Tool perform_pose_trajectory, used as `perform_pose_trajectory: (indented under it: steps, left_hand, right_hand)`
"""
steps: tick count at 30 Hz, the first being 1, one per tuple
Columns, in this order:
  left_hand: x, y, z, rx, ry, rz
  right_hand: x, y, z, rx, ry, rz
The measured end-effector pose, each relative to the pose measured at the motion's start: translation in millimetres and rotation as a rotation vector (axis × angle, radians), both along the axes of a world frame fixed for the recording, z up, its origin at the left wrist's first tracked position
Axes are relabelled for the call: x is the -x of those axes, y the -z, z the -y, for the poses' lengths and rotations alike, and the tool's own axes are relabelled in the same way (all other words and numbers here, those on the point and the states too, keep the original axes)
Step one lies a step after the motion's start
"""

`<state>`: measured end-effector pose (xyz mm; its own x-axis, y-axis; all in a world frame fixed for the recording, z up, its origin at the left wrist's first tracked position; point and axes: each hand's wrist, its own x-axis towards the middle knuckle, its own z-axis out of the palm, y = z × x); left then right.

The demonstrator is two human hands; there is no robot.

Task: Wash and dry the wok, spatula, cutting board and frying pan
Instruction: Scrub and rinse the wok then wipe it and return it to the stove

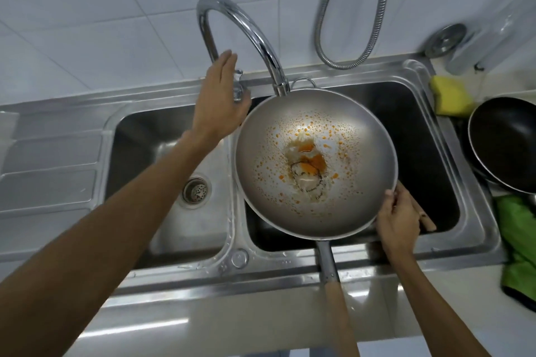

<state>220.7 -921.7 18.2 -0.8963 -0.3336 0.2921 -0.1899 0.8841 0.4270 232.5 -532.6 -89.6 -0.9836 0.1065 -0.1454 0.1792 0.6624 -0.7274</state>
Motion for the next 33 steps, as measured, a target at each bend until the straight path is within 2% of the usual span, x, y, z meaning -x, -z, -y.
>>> perform_pose_trajectory:
  steps: [3, 5, 11, 19, 33]
  left_hand:
    - [21, -4, 12, 0.088, 0.110, 0.200]
    - [25, -2, 12, 0.091, 0.096, 0.268]
    - [15, 1, 5, 0.086, 0.050, 0.184]
    - [-4, 4, 3, 0.105, 0.045, 0.209]
    - [-22, 14, -5, 0.117, 0.036, 0.135]
  right_hand:
    - [-1, -1, -1, 0.013, 0.001, -0.015]
    - [-1, -1, -1, 0.027, 0.003, -0.021]
    - [0, -2, -3, 0.050, -0.022, 0.005]
    - [1, -6, -1, 0.025, -0.033, 0.018]
    - [3, -2, -2, 0.002, -0.023, 0.021]
